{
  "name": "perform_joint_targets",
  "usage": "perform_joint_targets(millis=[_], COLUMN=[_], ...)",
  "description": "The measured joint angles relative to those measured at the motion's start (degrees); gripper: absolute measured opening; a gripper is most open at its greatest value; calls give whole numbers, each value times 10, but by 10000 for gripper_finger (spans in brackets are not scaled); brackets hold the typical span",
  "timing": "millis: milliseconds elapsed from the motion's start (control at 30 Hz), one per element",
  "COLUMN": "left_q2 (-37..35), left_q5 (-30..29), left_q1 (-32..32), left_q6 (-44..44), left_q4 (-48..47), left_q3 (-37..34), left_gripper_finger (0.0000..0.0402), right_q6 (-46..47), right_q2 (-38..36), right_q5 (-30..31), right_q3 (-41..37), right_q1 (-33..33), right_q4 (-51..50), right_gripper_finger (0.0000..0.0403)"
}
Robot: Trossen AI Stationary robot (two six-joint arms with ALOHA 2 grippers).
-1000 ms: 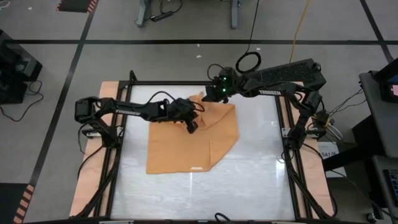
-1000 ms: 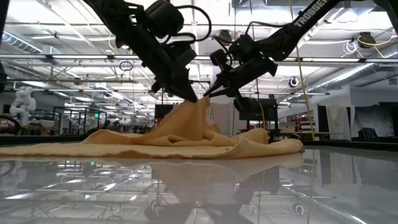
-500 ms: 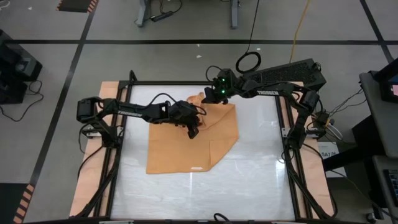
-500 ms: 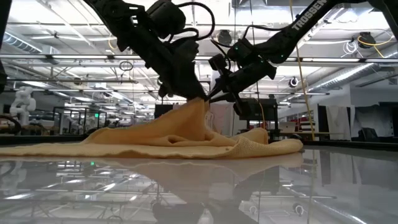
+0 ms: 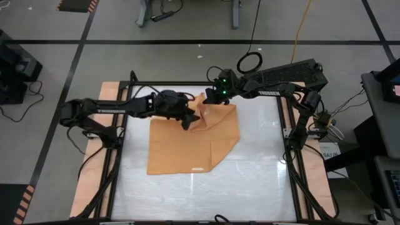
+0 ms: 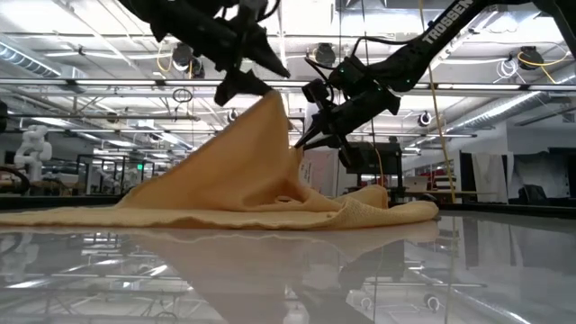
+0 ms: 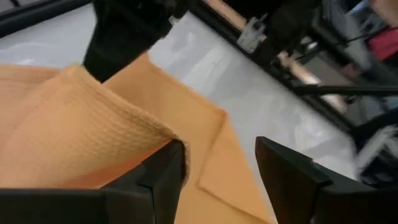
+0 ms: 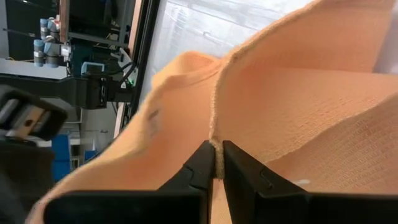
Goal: Roll towel into tight, uniform cylinder
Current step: Roll the yellow towel
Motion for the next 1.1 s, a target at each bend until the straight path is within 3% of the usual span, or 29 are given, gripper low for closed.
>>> perform_joint_targets(millis=[67,233,400,567,767,1100], left_q2=[-9,23,79,61,29,119], left_q5=[2,-68,-66,-33,-26,110], left_q1=[2,5,7,33,82,133], left_q6=[-1,-1,-1,11,250,508], left_q4=[-20,-54,9,-17,-132,-148], left_q3=[0,-8,-18,5,36,47], left_gripper_finger=[203,203,203,203,203,203], right_q6=[1,2,1,-16,-72,-93], right_q2=[0,0,0,0,0,0], right_q5=[0,0,2,-2,-16,-53], right_q3=[0,0,0,0,0,0], right_q1=[0,0,0,0,0,0], right_q4=[0,2,1,-36,-96,-131], right_gripper_finger=[24,25,25,25,25,25])
